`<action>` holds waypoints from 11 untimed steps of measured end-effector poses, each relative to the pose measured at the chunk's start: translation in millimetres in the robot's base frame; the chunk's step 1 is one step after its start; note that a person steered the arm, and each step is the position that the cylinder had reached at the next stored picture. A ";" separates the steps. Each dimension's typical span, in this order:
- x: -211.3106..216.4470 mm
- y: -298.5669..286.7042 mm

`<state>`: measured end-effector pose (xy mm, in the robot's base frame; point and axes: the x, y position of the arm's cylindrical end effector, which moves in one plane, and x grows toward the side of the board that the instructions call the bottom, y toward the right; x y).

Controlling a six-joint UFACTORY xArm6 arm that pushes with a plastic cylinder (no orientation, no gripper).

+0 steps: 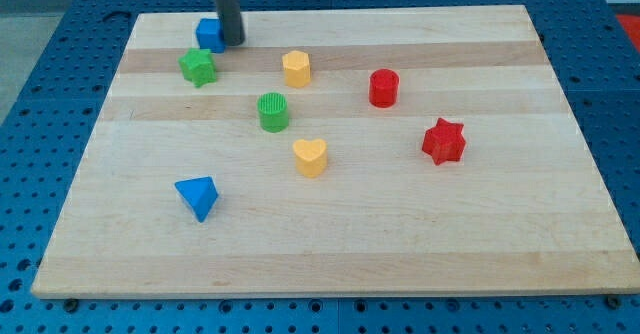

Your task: Put the blue cube into the green star

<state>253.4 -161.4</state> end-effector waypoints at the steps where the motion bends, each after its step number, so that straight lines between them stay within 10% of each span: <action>1: 0.0 -17.2; 3: -61.6 -17.6; 11: -6.8 -33.2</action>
